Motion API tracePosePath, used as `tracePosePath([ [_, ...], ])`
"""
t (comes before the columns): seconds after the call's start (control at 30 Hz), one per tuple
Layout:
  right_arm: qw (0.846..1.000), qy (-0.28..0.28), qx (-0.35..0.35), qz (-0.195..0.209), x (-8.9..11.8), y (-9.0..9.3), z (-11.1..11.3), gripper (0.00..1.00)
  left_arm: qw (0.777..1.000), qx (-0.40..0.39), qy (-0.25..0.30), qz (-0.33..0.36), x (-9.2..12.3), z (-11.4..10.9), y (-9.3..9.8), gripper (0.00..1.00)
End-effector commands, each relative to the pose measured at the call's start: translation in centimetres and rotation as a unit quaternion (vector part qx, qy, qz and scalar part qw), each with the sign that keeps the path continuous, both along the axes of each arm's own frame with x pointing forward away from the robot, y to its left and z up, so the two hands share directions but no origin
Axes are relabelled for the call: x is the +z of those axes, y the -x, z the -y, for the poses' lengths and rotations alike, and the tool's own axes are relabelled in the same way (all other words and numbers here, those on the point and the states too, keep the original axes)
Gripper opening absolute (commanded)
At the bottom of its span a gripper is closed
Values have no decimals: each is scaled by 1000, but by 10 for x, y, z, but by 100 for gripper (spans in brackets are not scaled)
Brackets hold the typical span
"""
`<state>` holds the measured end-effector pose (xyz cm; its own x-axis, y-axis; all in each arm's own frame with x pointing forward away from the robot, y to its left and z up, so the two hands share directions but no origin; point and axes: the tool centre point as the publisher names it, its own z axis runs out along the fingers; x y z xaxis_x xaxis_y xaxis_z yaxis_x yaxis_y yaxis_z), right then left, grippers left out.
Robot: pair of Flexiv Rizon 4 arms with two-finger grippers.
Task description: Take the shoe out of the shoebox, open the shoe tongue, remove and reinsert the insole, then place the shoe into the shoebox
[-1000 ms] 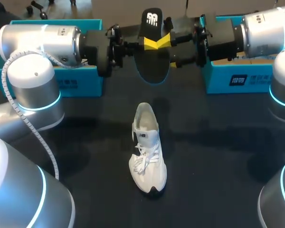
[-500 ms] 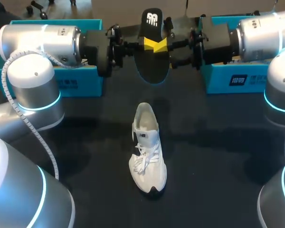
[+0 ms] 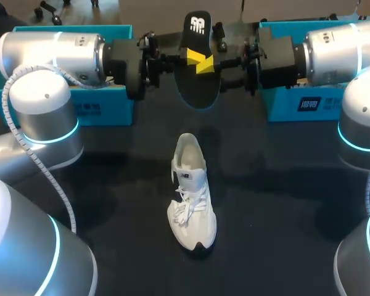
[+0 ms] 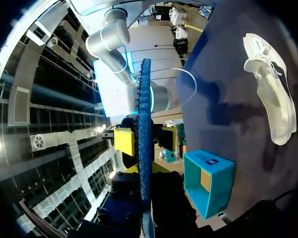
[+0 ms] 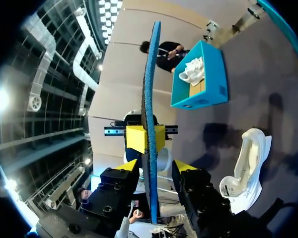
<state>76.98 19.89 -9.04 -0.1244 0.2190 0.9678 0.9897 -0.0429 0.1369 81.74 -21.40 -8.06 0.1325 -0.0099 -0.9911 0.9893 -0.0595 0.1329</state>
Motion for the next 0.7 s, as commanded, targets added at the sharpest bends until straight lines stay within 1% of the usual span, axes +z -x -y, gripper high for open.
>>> tracePosePath([
  [0.03,1000,-3,-2,0,-4,0,-4,31,1000,1,1,1,-1,1,1,0],
  [0.1,1000,-3,-1,0,-4,0,-5,27,1000,1,1,1,-1,1,1,0],
  [0.13,1000,-4,-1,0,-5,0,-5,23,1000,1,1,1,-1,1,1,0],
  [0.17,1000,-4,-1,1,-5,0,-6,15,1000,1,1,1,-1,1,1,0],
  [0.2,1000,-5,-1,4,-5,0,-6,0,1000,1,1,1,-1,1,1,0],
  [0.27,1000,-5,0,14,-5,-1,-6,0,1000,1,1,1,-1,1,1,0],
  [0.4,1000,-6,-2,21,-5,-1,-6,0,1000,1,1,1,-1,1,1,0],
  [0.43,1000,-6,-2,21,-5,-1,-6,0,1000,1,1,1,-1,1,1,42],
  [0.47,1000,-5,-2,22,-5,-1,-5,0,1000,1,1,1,-1,1,1,72],
  [0.5,1000,-5,-2,22,-6,-1,-5,0,1000,1,1,1,-1,1,1,97],
  [0.53,1000,-5,-2,23,-6,-1,-5,0,1000,1,1,1,-1,1,1,100],
  [0.7,1000,-4,-1,26,-7,-1,-4,0,1000,1,1,1,-1,1,1,100],
])
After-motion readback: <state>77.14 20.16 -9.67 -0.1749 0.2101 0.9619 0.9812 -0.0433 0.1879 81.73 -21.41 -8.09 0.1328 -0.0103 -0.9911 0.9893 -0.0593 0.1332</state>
